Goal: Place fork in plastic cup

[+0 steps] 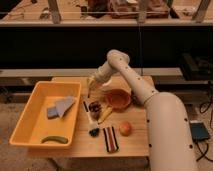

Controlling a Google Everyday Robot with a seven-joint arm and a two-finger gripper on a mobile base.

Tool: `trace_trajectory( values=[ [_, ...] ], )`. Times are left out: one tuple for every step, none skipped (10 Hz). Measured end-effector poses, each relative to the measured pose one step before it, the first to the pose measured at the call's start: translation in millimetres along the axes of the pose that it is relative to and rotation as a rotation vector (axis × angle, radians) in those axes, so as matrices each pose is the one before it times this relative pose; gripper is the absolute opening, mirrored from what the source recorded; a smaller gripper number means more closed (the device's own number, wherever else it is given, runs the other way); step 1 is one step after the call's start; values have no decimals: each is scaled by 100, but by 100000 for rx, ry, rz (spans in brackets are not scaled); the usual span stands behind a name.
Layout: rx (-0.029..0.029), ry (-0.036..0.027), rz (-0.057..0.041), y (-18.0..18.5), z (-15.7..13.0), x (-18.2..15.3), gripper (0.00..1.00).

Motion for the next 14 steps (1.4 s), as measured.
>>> trace_trajectory(
  values=[
    [-302, -436, -469, 141, 102, 94, 0],
    [223, -284, 327, 200, 108, 144, 0],
    [-52, -102, 384, 247, 19, 100, 0],
    [-301, -287, 232, 94, 295, 99, 0],
    [-495, -343, 157, 138, 389, 62, 0],
    [-216, -131, 240, 69, 206, 48, 0],
    [-560, -22, 1061, 413, 300, 94, 0],
    [-384, 213, 830, 238, 217, 65, 0],
    [-463, 492, 1058, 210, 223, 63, 0],
    [-453, 626, 1542, 142, 211, 81, 0],
    [-93, 494, 1440, 187, 198, 120, 0],
    [121, 259, 686, 54, 14, 99, 0],
    [235, 61, 602, 62, 43, 94, 0],
    [629, 237, 976, 58, -80, 192, 0]
  ],
)
